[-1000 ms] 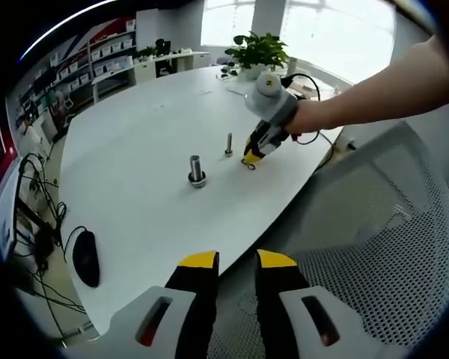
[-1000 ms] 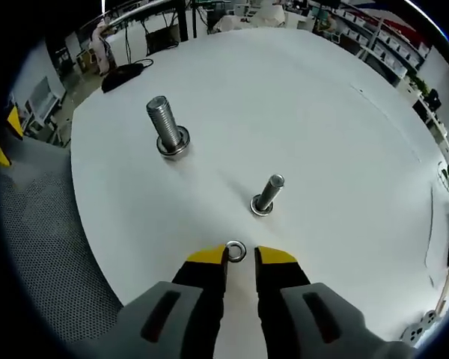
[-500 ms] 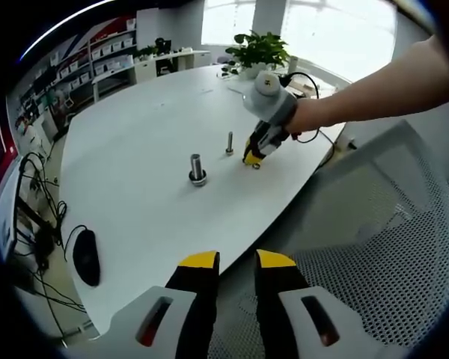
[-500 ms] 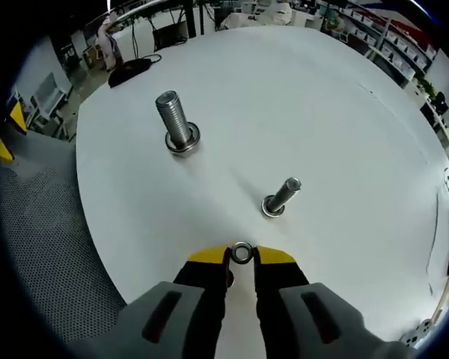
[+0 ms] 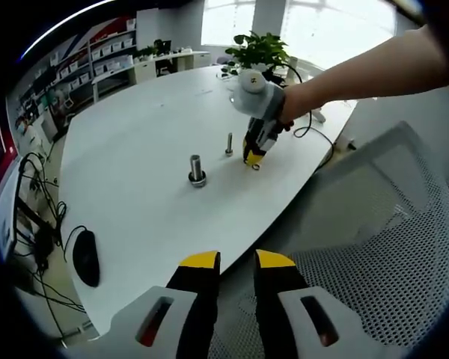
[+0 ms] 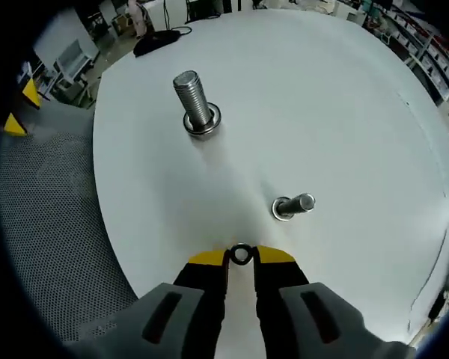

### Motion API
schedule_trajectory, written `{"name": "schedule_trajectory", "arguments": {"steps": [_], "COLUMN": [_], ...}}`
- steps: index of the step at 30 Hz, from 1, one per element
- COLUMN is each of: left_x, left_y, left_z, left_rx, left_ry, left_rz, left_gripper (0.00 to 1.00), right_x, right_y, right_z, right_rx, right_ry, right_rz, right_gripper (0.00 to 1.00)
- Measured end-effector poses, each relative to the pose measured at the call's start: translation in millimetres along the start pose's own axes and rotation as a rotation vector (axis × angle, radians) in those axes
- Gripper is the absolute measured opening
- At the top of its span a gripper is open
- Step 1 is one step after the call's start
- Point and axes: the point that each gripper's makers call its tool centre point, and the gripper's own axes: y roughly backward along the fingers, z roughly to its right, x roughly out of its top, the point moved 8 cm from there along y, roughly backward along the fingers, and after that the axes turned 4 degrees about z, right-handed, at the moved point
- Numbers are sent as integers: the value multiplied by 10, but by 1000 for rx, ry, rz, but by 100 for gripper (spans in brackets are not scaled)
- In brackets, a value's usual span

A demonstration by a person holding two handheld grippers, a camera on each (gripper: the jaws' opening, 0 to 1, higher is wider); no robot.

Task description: Place the washer onto the threaded stud by aligning its center hole with the stud, sliding it down to the base, and recovering from edge contact or off-axis alignment until the washer reaches the visible bottom stop.

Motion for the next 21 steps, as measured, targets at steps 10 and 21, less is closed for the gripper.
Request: {"name": "schedule_trajectory", "arguments": {"steps": [10, 21], "left_x": [-4, 1], "left_y": [2, 1], "left_z": [0, -4], "left_rx": [-1, -1], "left_ry": [3, 1], "left_rz": [-2, -4], "left_gripper": [15, 15], "right_x": [-59, 7], "right_y": [29, -20], "right_z": [59, -37], "right_rx": [70, -29], "right_ry": [68, 162], "right_rz": [-17, -129], "right_gripper": [16, 15]}}
